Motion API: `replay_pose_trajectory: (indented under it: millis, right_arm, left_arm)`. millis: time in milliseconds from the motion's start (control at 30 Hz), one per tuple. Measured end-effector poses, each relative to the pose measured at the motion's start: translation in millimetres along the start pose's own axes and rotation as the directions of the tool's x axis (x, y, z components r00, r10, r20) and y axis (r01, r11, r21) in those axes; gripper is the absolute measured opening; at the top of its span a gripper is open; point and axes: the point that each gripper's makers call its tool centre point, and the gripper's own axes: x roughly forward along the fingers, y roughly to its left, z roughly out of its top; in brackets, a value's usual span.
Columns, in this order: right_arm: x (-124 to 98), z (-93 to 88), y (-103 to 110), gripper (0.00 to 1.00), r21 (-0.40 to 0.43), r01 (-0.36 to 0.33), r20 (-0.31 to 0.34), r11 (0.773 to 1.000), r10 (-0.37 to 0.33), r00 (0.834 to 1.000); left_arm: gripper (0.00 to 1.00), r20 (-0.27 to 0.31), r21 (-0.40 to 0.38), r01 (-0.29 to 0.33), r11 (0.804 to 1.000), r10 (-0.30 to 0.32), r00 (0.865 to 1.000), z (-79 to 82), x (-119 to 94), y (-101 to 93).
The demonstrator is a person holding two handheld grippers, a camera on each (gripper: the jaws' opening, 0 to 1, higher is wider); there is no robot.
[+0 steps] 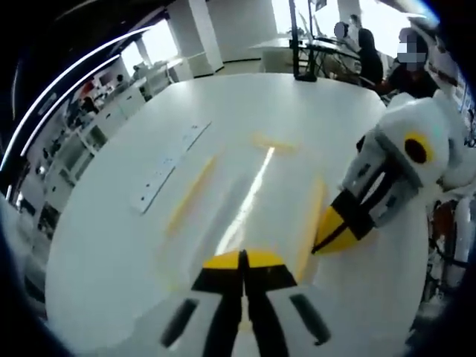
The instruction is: Snap each plastic latch of the storage box into its locked position after aligning the lid with the box until every specified latch is closed and the lid sits flush.
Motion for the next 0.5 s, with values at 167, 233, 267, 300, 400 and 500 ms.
replay_pose_trajectory:
  millis: [167,233,267,300,400,500]
  right_arm:
    - [-0.9,-0.8,1.5,0.00,0.005,0.001,-0.015,1.000,-0.001,1.000]
    - [-1.9,-0.5,1.1,0.00,0.007,0.002,-0.017,1.000,-0.002,1.000]
    - [-1.8,-0.5,0.8,0.00,0.015,0.000,-0.015,1.000,0.000,1.000]
    - [-2.0,-0.7,0.8,0.00,0.020,-0.005,-0.017,1.000,0.005,1.000]
    - [-2.1,-0.1,1.1,0.00,0.013,-0.005,-0.027,1.000,0.006,1.000]
    - [-2.5,0.5,0.7,0.00,0.021,-0.012,-0.030,1.000,0.012,0.999]
  left_arm:
    - [0.00,0.004,-0.003,0.001,1.000,-0.001,1.000,0.5,-0.1,-0.5]
    - [0.00,0.004,0.000,0.001,1.000,-0.001,1.000,0.7,0.0,-0.7]
    - [0.00,0.000,-0.007,-0.002,1.000,0.002,1.000,1.1,0.0,-0.4]
    - [0.00,-0.004,-0.007,-0.002,1.000,0.002,1.000,1.1,0.6,-1.1]
    - [0.00,-0.020,0.004,-0.006,1.000,0.006,1.000,1.5,1.1,-0.7]
    - [0.00,-0.026,0.003,-0.005,1.000,0.005,1.000,0.8,0.9,-0.1]
